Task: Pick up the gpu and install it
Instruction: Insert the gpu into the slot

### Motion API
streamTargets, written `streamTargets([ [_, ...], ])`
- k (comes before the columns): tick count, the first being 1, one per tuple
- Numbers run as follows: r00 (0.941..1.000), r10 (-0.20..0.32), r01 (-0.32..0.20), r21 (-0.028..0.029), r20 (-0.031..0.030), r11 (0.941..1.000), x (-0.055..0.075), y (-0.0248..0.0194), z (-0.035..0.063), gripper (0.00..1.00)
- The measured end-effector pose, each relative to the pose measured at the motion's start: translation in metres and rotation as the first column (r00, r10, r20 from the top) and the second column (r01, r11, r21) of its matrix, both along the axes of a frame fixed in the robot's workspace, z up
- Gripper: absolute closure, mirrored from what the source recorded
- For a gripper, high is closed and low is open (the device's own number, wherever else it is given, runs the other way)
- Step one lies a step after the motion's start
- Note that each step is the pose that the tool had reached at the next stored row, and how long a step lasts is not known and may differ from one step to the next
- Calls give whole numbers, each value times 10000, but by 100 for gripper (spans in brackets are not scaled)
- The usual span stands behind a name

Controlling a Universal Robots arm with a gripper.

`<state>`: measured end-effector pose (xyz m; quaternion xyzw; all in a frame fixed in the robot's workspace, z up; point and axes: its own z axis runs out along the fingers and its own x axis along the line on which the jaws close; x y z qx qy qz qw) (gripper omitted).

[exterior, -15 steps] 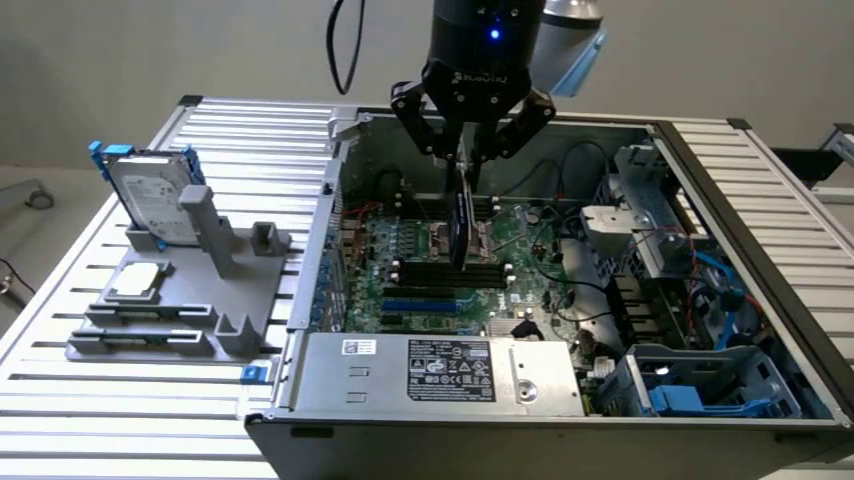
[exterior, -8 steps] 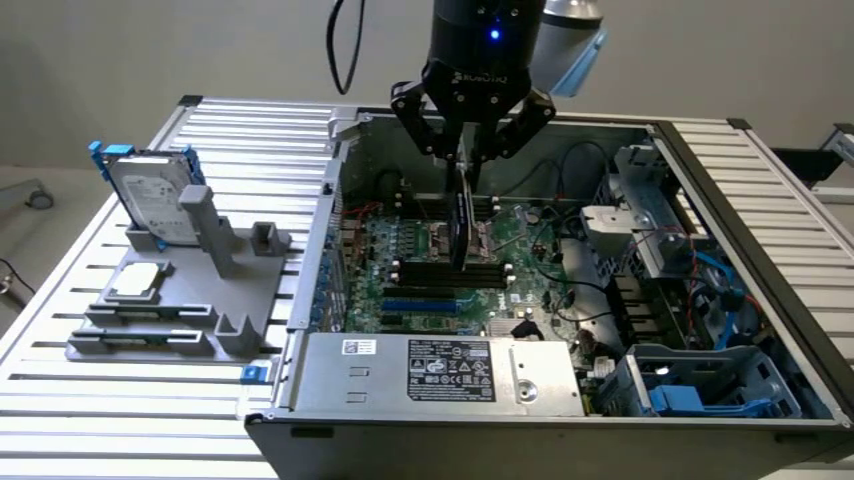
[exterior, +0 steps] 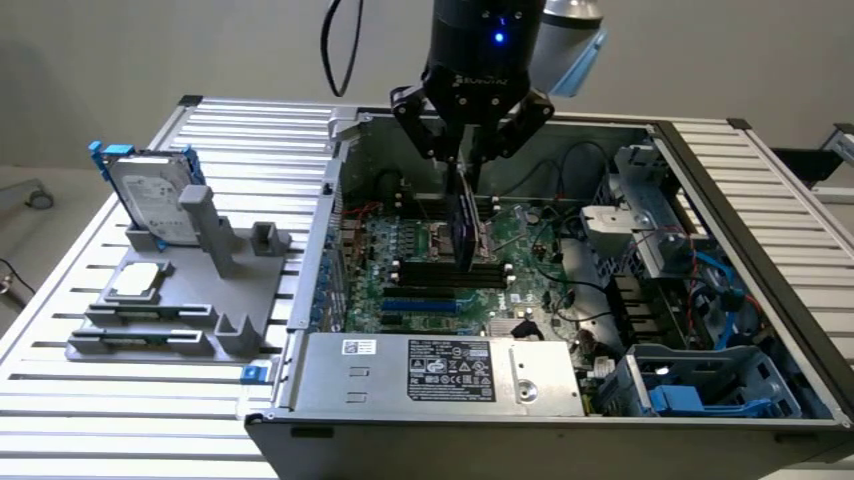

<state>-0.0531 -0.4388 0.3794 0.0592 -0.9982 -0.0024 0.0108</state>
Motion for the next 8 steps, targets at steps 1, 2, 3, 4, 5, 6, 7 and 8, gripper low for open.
streamTargets([
  [1,9998,191,-191,6,0,9998,0,0,-6,74],
  [2,9993,370,-370,9,0,9993,0,0,-12,74],
  [3,9985,550,-550,11,0,9985,0,0,-19,74],
  [4,9973,730,-730,14,1,9973,0,0,-26,74],
  [5,9958,914,-914,16,2,9958,0,0,-33,74],
  [6,9940,1094,-1094,20,3,9940,0,0,-38,74],
  [7,9919,1272,-1272,24,4,9919,0,0,-44,74],
  [8,9894,1450,-1450,31,5,9894,0,0,-50,74],
])
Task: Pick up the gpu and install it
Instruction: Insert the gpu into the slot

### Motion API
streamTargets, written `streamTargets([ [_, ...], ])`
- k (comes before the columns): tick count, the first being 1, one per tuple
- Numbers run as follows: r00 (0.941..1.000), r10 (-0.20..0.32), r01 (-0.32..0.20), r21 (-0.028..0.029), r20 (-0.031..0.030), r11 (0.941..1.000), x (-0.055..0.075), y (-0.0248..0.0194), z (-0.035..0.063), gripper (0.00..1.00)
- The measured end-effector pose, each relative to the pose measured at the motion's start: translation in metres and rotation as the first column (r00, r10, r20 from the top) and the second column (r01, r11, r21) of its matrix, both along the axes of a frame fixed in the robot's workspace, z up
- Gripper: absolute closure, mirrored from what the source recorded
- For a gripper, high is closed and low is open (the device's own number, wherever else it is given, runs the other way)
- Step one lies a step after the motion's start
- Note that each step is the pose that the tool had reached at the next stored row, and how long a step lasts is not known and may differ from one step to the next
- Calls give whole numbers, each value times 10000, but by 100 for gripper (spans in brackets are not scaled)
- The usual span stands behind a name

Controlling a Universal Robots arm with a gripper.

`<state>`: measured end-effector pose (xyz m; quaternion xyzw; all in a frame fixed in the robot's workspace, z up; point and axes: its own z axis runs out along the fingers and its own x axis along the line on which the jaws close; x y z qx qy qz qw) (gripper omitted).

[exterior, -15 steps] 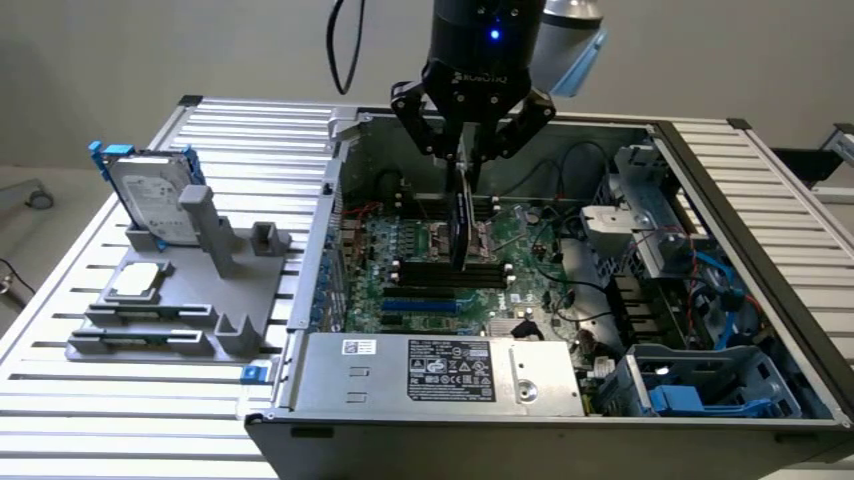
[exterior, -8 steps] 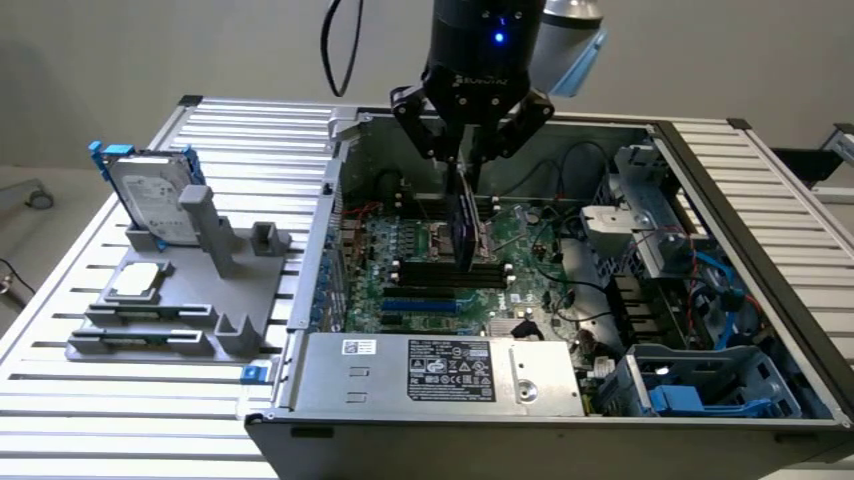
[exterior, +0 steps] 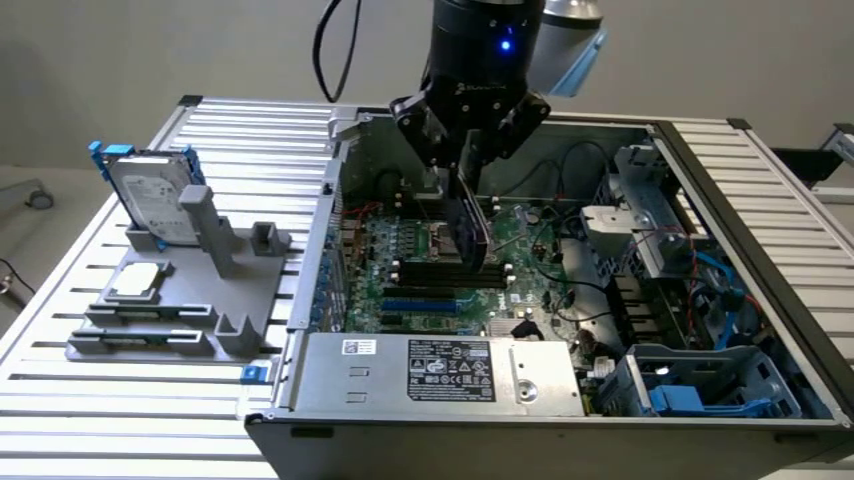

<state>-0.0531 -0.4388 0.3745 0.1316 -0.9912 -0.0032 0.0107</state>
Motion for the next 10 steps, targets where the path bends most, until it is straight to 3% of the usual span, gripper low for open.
streamTargets([
  [5,9959,904,-904,11,0,9959,0,0,-19,74],
  [10,9834,1816,-1816,10,0,9834,0,0,-42,74],
])
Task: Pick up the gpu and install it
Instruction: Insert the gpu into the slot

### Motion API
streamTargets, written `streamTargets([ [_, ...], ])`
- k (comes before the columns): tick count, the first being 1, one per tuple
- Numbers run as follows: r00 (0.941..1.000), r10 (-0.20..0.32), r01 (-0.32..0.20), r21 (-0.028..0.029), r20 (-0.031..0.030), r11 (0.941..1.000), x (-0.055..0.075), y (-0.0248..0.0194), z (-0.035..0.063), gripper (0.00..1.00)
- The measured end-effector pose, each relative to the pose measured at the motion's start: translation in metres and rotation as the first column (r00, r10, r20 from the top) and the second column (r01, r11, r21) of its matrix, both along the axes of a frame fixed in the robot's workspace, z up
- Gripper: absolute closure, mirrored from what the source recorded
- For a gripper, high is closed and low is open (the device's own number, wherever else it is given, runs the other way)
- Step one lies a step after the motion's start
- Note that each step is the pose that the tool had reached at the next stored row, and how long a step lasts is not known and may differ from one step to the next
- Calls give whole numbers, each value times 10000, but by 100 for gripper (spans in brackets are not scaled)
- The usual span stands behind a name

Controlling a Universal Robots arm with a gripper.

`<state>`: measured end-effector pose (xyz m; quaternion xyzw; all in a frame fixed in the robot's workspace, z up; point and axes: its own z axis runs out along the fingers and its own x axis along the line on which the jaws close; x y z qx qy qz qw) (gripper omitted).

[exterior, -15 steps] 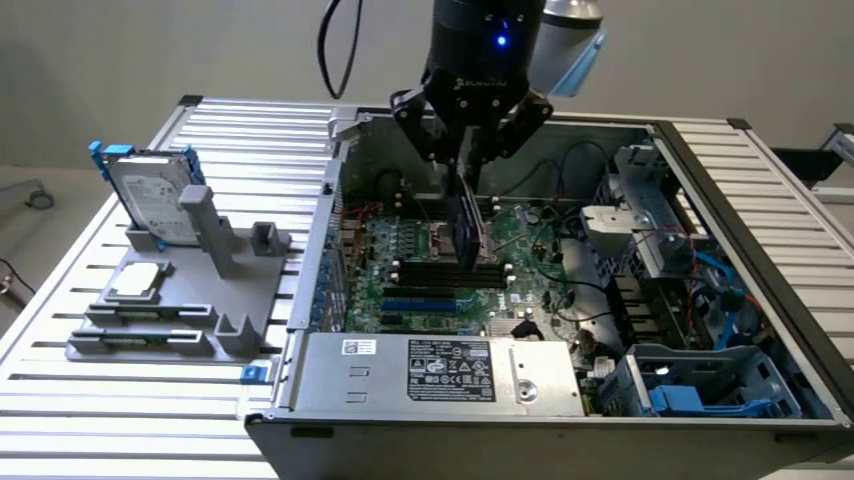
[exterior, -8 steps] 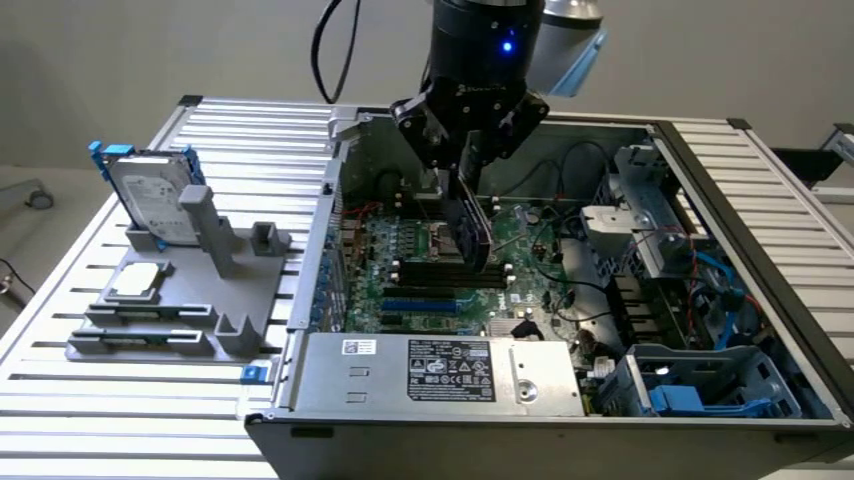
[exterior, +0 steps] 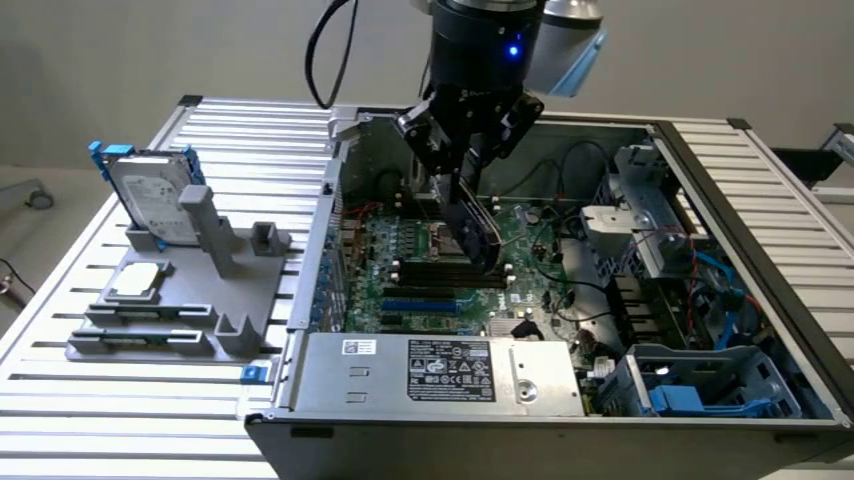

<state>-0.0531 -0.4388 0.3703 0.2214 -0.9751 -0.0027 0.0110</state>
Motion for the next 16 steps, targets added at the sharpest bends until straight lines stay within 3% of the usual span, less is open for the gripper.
streamTargets([
  [4,9974,725,-725,-1,-1,9974,0,0,-20,74],
  [8,9896,1439,-1439,1,0,9896,0,0,-33,74],
  [12,9763,2162,-2162,0,0,9763,0,0,-44,74],
  [16,9581,2865,-2865,0,0,9581,0,0,-55,74],
])
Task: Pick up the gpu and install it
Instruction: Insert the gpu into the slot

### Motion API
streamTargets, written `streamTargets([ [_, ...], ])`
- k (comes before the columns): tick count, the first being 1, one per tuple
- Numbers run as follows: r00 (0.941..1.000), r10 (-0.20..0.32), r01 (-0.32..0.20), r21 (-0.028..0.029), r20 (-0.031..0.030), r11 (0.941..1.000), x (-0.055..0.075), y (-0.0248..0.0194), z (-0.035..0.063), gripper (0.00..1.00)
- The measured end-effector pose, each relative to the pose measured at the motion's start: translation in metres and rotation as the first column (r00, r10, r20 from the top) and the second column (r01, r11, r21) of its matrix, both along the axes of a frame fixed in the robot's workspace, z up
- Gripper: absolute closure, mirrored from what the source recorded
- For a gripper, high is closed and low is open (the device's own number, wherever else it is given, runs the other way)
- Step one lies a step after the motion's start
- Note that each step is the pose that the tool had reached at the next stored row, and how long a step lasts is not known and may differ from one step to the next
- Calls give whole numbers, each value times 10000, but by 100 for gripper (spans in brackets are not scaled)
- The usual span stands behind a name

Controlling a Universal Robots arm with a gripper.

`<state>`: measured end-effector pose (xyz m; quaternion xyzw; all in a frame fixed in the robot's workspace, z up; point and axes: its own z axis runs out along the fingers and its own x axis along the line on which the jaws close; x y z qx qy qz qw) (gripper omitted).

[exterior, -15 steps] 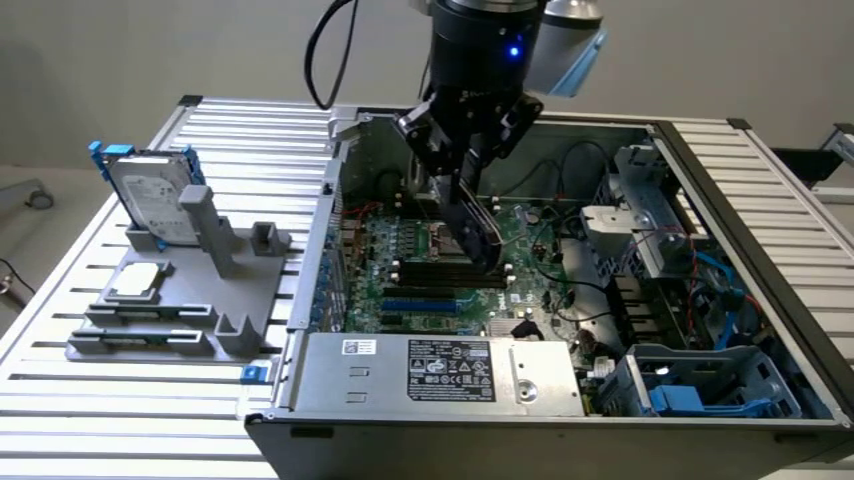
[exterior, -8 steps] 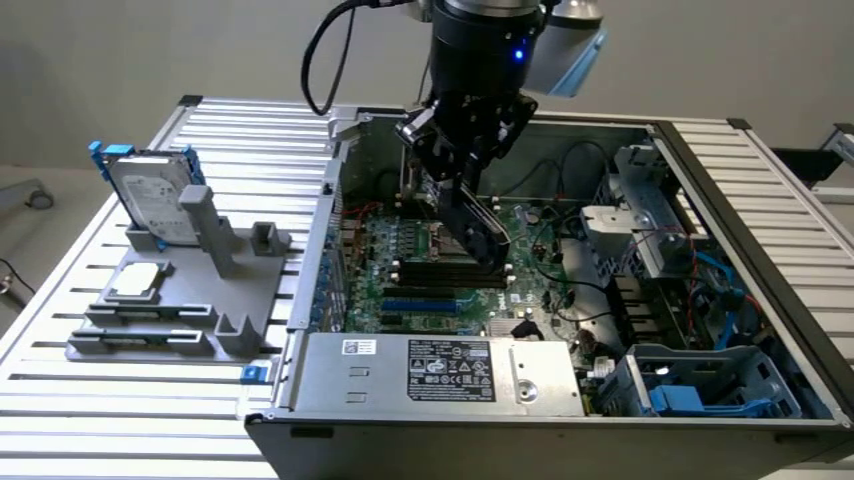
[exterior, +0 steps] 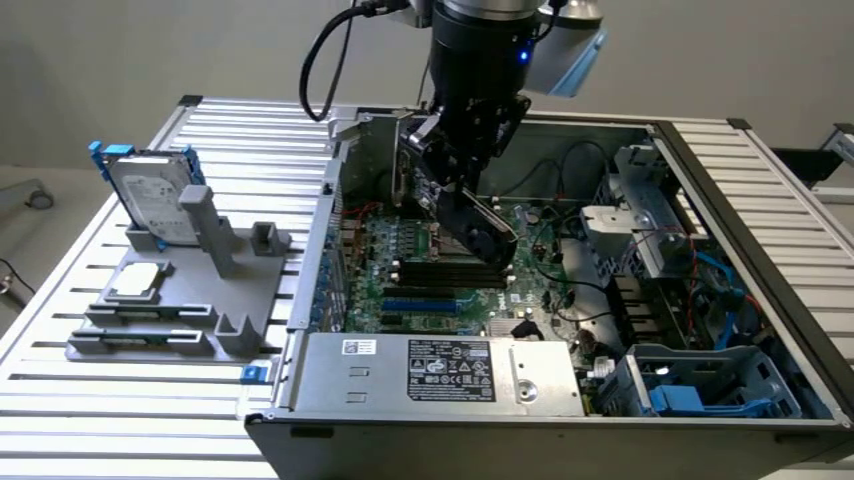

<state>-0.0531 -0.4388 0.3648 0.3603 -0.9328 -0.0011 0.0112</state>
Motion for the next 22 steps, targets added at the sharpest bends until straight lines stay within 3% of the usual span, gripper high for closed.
streamTargets([
  [3,9985,550,-550,-2,1,9985,0,0,3,74],
  [7,9930,1179,-1179,-4,38,9930,-1,0,101,74],
  [11,9821,1884,-1884,-3,52,9821,0,-1,127,74],
  [17,9558,2940,-2940,-7,50,9558,0,0,98,74],
  [22,9253,3791,-3791,-7,49,9253,0,0,48,74],
])
